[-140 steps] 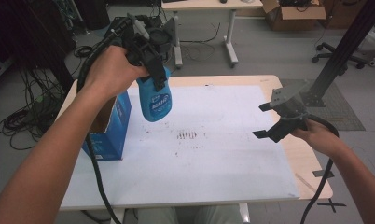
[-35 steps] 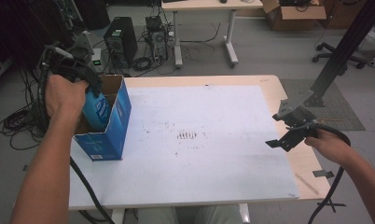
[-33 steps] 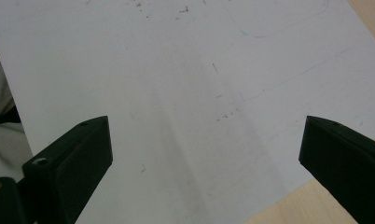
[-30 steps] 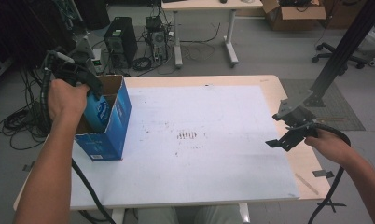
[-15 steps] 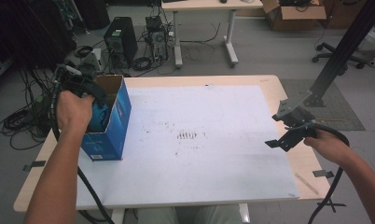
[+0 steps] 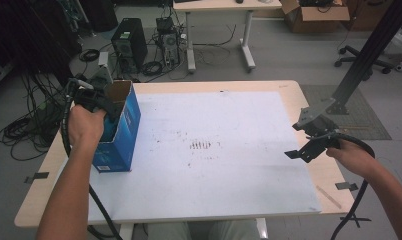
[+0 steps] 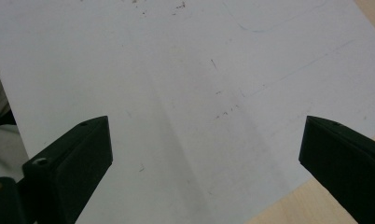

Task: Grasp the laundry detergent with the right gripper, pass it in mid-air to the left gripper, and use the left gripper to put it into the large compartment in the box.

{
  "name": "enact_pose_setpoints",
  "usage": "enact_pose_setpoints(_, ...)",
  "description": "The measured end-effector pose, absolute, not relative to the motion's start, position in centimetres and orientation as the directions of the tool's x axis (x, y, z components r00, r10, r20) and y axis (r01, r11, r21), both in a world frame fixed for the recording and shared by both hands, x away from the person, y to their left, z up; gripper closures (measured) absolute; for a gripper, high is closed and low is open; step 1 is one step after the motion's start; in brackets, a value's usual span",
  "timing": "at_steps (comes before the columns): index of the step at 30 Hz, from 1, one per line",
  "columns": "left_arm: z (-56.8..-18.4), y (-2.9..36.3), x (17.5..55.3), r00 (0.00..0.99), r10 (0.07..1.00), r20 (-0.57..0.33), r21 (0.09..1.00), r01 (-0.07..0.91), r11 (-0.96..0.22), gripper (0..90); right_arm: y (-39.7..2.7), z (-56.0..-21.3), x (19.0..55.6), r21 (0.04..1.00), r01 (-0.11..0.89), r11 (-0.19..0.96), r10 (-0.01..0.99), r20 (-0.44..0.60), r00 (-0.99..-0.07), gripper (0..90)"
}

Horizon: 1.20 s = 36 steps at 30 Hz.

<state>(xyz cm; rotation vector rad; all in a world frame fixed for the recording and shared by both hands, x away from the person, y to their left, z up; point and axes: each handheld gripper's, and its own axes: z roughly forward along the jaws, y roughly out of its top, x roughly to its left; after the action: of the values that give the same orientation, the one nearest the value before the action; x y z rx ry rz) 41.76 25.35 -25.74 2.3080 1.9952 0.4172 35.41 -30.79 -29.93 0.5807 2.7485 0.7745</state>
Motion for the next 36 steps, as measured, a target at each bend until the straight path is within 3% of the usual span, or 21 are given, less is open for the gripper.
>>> enact_pose_setpoints(28, -28.0, 25.7, 42.3, 0.136, 0.981, 0.139, 0.188, 0.969, -0.161, 37.2, -30.9, -30.5, 35.4, 0.540, 0.331, 0.774, 0.443, -0.088, -0.892, 2.2)
enact_pose_setpoints(30, -27.9, 25.7, 42.2, 0.134, 0.980, 0.147, 0.196, 0.967, -0.161, 30.5, -30.8, -30.6, 35.3, 0.539, 0.331, 0.775, 0.442, -0.086, -0.893, 2.2)
enact_pose_setpoints(36, -26.4, 26.3, 41.7, 0.114, 0.986, 0.125, 0.249, 0.958, -0.142, 24.9, -30.8, -30.5, 35.2, 0.543, 0.328, 0.773, 0.440, -0.086, -0.894, 2.3)
